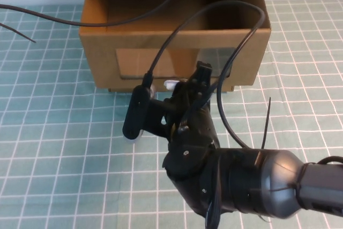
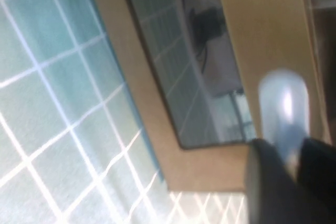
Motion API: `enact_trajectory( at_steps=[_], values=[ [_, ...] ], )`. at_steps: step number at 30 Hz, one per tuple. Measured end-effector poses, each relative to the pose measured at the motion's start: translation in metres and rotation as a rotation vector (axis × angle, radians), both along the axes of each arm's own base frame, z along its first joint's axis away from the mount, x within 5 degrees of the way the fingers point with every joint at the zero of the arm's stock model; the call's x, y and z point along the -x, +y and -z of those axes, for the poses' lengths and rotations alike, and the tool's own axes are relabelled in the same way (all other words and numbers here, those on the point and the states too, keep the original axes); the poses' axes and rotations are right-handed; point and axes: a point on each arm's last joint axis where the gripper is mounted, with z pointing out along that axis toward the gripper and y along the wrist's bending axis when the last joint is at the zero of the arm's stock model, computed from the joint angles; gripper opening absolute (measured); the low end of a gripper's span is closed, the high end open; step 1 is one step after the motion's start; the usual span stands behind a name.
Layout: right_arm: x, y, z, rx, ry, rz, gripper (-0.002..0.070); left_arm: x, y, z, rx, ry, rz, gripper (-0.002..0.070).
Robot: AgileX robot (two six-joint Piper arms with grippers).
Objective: Open the shoe box
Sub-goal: 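Pull the top drawer of the cardboard box fully open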
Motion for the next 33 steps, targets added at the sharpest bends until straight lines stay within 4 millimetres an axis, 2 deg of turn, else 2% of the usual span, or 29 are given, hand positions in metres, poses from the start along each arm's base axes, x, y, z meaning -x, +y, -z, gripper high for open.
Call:
enact_trajectory(
  at_steps=[5,7,10,14,20,23,26,33],
  values=[
    [0.001,-0.002,0.002,-0.009,0.030,0.028,0.0366,0.000,0.001,0.000,0.001,0.000,-0.001,-0.0005],
    [0.005,-0.001,-0.002,-0.020,0.040,0.003,0.0427,0.000,0.000,-0.001,0.008,0.001,-0.003,-0.0005],
    [0.017,0.005,-0.019,-0.090,0.065,-0.095,0.0454,0.000,0.000,-0.002,0.016,-0.001,-0.005,-0.0005],
    [0.043,0.008,-0.056,-0.252,0.117,-0.249,0.0463,0.003,0.002,-0.007,0.026,-0.012,-0.011,-0.0005],
    [0.073,-0.016,-0.111,-0.425,0.156,-0.324,0.0463,0.017,0.010,-0.028,0.018,-0.047,-0.035,-0.0005],
    [0.079,-0.037,-0.133,-0.432,0.124,-0.312,0.0436,0.033,0.015,-0.054,0.019,-0.123,-0.046,-0.0005],
    [0.084,-0.059,-0.152,-0.394,0.070,-0.281,0.0366,0.056,0.022,-0.088,0.040,-0.224,-0.063,-0.0005],
    [0.098,-0.123,-0.189,-0.405,0.013,-0.140,0.0048,0.116,0.039,-0.145,0.013,-0.400,-0.065,-0.0005]
  ],
)
